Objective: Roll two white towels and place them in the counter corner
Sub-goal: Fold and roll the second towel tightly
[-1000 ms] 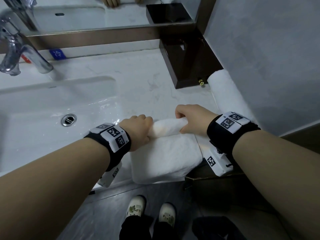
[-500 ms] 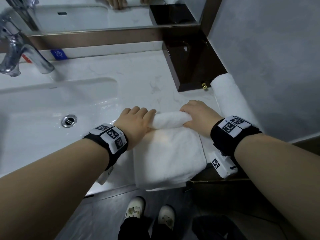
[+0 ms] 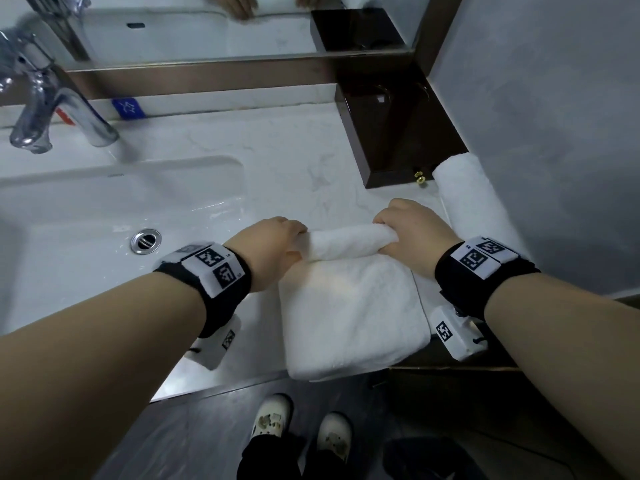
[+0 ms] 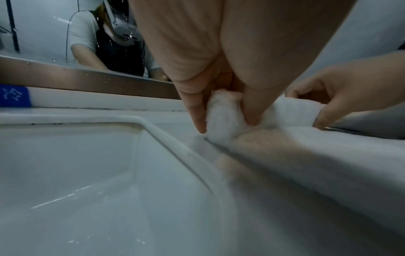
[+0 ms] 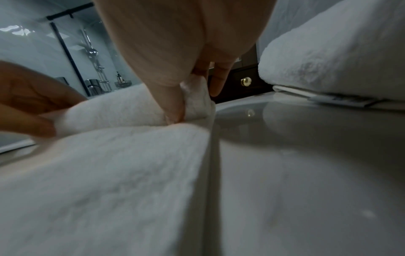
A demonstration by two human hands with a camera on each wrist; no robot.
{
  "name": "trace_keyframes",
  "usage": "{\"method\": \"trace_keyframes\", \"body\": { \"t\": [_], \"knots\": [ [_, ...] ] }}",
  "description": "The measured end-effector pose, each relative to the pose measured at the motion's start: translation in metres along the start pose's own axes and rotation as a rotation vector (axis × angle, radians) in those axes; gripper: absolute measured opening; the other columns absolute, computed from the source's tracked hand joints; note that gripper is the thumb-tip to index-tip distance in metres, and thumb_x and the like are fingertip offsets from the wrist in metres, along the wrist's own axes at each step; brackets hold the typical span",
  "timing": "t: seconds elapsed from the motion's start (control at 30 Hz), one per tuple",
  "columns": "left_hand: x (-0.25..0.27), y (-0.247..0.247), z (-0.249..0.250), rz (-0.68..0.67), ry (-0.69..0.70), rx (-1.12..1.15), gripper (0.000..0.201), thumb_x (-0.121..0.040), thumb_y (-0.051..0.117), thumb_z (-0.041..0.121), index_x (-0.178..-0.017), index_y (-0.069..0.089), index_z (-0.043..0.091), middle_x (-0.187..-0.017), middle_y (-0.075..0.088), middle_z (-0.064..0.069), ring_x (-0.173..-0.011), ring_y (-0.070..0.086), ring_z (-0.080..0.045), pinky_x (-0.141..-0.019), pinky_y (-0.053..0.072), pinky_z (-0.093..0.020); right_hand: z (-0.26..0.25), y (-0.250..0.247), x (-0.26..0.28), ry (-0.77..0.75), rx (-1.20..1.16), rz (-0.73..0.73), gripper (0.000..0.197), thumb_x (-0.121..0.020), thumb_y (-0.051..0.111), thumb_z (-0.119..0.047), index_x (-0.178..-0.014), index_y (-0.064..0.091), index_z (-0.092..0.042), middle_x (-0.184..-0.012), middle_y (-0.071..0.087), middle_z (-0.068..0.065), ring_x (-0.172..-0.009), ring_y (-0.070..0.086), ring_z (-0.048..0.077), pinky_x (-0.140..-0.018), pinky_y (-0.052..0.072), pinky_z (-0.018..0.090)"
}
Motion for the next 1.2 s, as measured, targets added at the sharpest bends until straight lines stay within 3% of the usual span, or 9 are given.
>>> {"method": "trace_keyframes", "body": {
  "t": [0.1, 0.33, 0.5, 0.6, 0.77, 0.93, 1.03, 1.1, 1.2],
  "knots": [
    [-0.01, -0.006, 0.001, 0.012, 0.007, -0.099, 0.042, -0.095, 0.056, 0.021, -0.137, 0.05, 0.016, -0.127, 0.055, -0.005, -0.112, 0.056, -0.027, -0.09, 0.045, -0.035, 0.003, 0.004, -0.002, -0.006, -0.03, 0.064, 0.017, -0.083, 0.067, -0.029, -0.097, 0.06, -0.022, -0.095, 0.045, -0.008, -0.082, 0.052, 0.016, -0.07, 0.038, 0.027],
    [-0.024, -0.018, 0.013, 0.046, 0.066, -0.37, 0.021, -0.088, 0.055, 0.006, -0.108, 0.053, 0.009, -0.105, 0.058, -0.007, -0.1, 0.053, -0.028, -0.075, 0.047, -0.039, 0.005, 0.007, -0.007, -0.011, -0.116, 0.14, 0.021, -0.082, 0.072, -0.022, -0.099, 0.063, -0.014, -0.099, 0.048, -0.001, -0.083, 0.054, 0.021, -0.074, 0.046, 0.034],
    [-0.02, -0.02, 0.027, 0.046, 0.109, -0.563, 0.015, -0.083, 0.052, 0.004, -0.095, 0.051, 0.013, -0.094, 0.058, -0.004, -0.089, 0.053, -0.025, -0.06, 0.035, -0.033, 0.007, 0.004, -0.006, -0.002, -0.14, 0.093, 0.031, -0.083, 0.072, -0.02, -0.112, 0.065, -0.012, -0.118, 0.053, 0.001, -0.102, 0.056, 0.02, -0.09, 0.044, 0.028],
    [-0.015, -0.017, 0.034, 0.055, 0.106, -0.622, 0.017, -0.08, 0.051, 0.002, -0.087, 0.042, 0.016, -0.09, 0.056, -0.002, -0.078, 0.044, -0.023, -0.058, 0.031, -0.032, 0.007, 0.002, -0.006, 0.008, -0.105, 0.037, 0.037, -0.084, 0.069, -0.023, -0.12, 0.065, -0.019, -0.141, 0.043, -0.004, -0.12, 0.049, 0.017, -0.098, 0.039, 0.027],
    [-0.012, -0.013, 0.046, 0.048, 0.075, -0.62, 0.023, -0.077, 0.049, -0.002, -0.085, 0.037, 0.016, -0.092, 0.058, -0.005, -0.074, 0.037, -0.024, -0.059, 0.033, -0.032, -0.006, -0.003, -0.002, -0.006, -0.017, -0.069, 0.068, -0.083, 0.063, -0.043, -0.146, 0.038, -0.032, -0.154, 0.027, -0.007, -0.14, 0.024, 0.016, -0.115, 0.018, 0.037],
    [-0.007, -0.006, 0.054, 0.007, 0.06, -0.675, 0.025, -0.076, 0.052, -0.001, -0.097, 0.05, 0.011, -0.082, 0.044, -0.005, -0.073, 0.037, -0.024, -0.053, 0.027, -0.032, -0.023, -0.011, -0.016, 0.01, -0.095, -0.168, 0.048, -0.094, 0.056, -0.041, -0.136, 0.055, -0.02, -0.14, 0.053, 0.0, -0.13, 0.046, 0.018, -0.109, 0.033, 0.032],
    [0.0, -0.001, 0.058, -0.008, 0.07, -0.699, 0.03, -0.075, 0.054, -0.001, -0.103, 0.05, 0.009, -0.086, 0.042, -0.005, -0.075, 0.034, -0.024, -0.051, 0.023, -0.032, -0.024, -0.016, -0.019, 0.042, -0.16, -0.176, 0.035, -0.086, 0.068, -0.035, -0.117, 0.068, -0.021, -0.112, 0.067, -0.006, -0.105, 0.059, 0.012, -0.091, 0.045, 0.027],
    [0.006, 0.003, 0.059, -0.013, 0.097, -0.691, 0.029, -0.076, 0.05, -0.003, -0.104, 0.05, 0.008, -0.097, 0.05, -0.008, -0.077, 0.033, -0.025, -0.052, 0.023, -0.032, -0.024, -0.016, -0.02, 0.057, -0.171, -0.157, 0.03, -0.079, 0.076, -0.033, -0.106, 0.071, -0.023, -0.092, 0.062, -0.014, -0.091, 0.057, 0.007, -0.078, 0.043, 0.023],
    [0.016, 0.006, 0.061, -0.012, 0.118, -0.653, 0.02, -0.079, 0.044, -0.001, -0.092, 0.049, 0.013, -0.097, 0.049, -0.005, -0.078, 0.032, -0.023, -0.052, 0.024, -0.033, -0.026, -0.012, -0.019, 0.049, -0.161, -0.136, 0.026, -0.072, 0.081, -0.028, -0.096, 0.071, -0.022, -0.082, 0.052, -0.02, -0.086, 0.054, 0.008, -0.073, 0.041, 0.023]
  ]
}}
Point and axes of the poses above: each hand's wrist, its own x-axis away from the middle knuckle, its own y-axis out of the palm, z = x × y, the point moved 2 cm from there along -x, towards the middle knuckle
